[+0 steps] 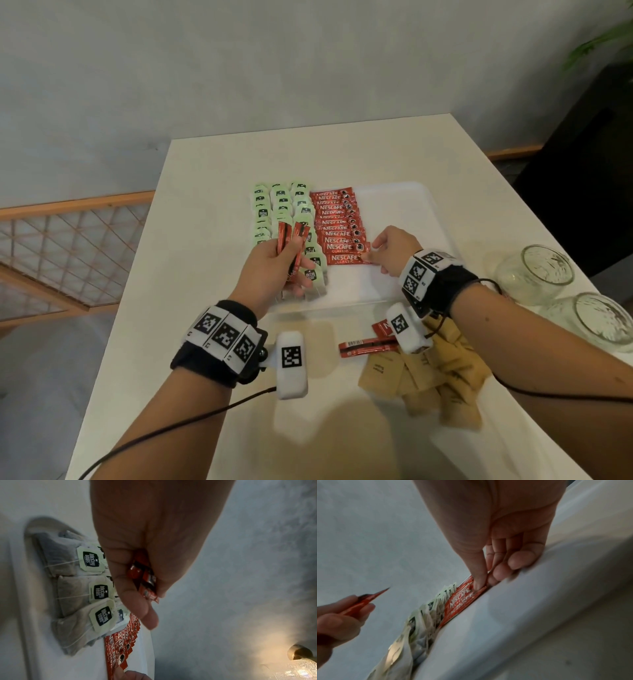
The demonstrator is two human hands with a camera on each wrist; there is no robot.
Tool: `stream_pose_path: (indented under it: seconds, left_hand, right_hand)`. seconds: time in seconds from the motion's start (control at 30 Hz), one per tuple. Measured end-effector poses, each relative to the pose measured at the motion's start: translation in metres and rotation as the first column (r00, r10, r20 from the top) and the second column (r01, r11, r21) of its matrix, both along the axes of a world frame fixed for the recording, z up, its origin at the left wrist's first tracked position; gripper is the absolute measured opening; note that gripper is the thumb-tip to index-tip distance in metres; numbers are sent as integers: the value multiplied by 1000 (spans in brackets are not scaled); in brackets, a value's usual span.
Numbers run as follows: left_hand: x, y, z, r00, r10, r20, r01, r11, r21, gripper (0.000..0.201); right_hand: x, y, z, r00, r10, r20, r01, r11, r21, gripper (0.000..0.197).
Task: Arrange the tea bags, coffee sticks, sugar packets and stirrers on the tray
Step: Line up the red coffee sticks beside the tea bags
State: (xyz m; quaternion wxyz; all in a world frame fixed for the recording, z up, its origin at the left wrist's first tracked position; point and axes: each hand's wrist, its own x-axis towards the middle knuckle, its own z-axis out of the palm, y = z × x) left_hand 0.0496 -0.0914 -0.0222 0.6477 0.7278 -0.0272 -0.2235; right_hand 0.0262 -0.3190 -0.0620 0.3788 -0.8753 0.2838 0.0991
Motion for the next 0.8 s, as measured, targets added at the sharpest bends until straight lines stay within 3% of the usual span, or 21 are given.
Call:
stream_pose_path:
  seconds: [0.17,0.27,0.37,0.47,0.6,0.7,0.8]
  left_hand:
    - [-6,-1,-2,993,-54,107,45,995,86,20]
    - [-11,-8,-4,966,-122,226,84,982,172,10]
    - [-21,-19,-5,904,-253,346,168,952,257,10]
    - [-29,-25,-7,872,-288,396,166,935,313,18]
    - [-40,-22,-6,935,-235,266,181,960,214,40]
    - [-48,-18,-3,980,-121,158,107,990,96,26]
    - [-53,-16,2,989,-78,122,70,995,71,10]
  right_hand:
    - [-10,-3,6,988,-53,143,46,997,55,36]
    - [-24,6,21,965,-22,261,-46,966,253,35]
    - [-39,24,35,958,5,287,-142,877,459,40]
    - [-52,31,36,939,-9,344,-175,848,500,27]
    - [-70,23,34,897,-71,436,-159,869,469,10]
    - [-81,20,36,869,-109,482,-143,878,457,9]
    - [-88,20,41,878,-97,469,-139,886,443,11]
